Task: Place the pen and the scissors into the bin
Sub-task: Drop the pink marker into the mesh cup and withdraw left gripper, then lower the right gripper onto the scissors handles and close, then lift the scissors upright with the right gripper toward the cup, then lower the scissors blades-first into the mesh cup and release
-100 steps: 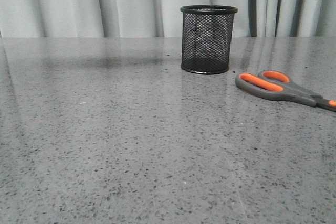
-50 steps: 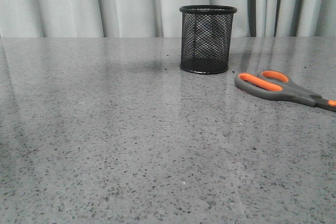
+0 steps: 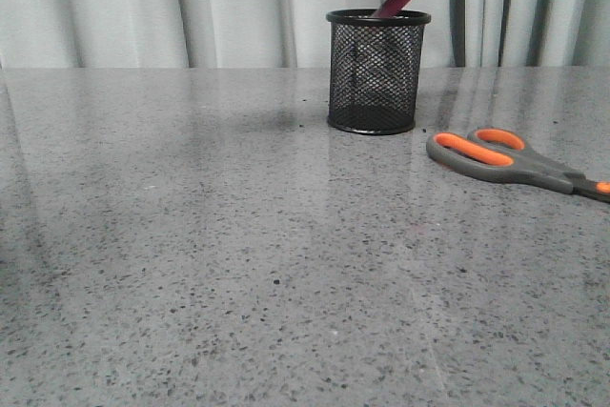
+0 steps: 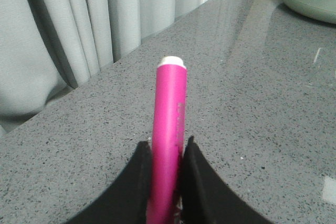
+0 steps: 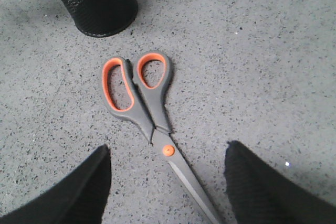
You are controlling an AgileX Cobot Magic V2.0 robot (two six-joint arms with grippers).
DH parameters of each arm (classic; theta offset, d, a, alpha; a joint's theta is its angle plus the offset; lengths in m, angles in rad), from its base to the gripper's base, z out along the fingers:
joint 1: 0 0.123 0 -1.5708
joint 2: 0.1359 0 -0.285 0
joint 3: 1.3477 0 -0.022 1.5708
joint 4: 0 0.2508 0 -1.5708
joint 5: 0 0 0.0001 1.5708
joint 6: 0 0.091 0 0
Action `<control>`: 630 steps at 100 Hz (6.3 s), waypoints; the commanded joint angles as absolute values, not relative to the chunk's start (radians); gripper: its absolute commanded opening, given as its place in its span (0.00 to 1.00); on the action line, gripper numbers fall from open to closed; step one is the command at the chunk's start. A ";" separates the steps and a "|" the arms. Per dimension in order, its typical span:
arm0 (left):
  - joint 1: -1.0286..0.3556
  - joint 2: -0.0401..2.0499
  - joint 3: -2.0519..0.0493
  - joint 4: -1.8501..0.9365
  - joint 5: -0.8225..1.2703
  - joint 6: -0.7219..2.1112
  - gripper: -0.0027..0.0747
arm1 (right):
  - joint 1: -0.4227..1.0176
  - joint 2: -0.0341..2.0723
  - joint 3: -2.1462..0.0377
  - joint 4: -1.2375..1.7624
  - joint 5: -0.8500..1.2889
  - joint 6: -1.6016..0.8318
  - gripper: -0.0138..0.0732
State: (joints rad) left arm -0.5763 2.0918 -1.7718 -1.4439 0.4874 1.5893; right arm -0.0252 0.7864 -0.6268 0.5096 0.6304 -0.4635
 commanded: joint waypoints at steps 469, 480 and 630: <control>-0.003 0.932 -0.920 -0.812 0.430 0.903 0.01 | 0.434 1.543 -1.277 0.940 -0.268 -0.933 0.07; -0.003 0.932 -0.920 -0.812 0.427 0.903 0.01 | 0.482 1.572 -1.277 0.889 -0.322 -0.931 0.07; -0.003 0.932 -0.920 -0.812 0.421 0.905 0.01 | 0.515 1.670 -1.195 0.864 -0.438 -0.791 0.38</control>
State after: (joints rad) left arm -0.0060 0.9472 -0.8919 -0.7745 0.4758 0.9107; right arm 0.5149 1.7243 -1.1704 0.8969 -0.3822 -0.7882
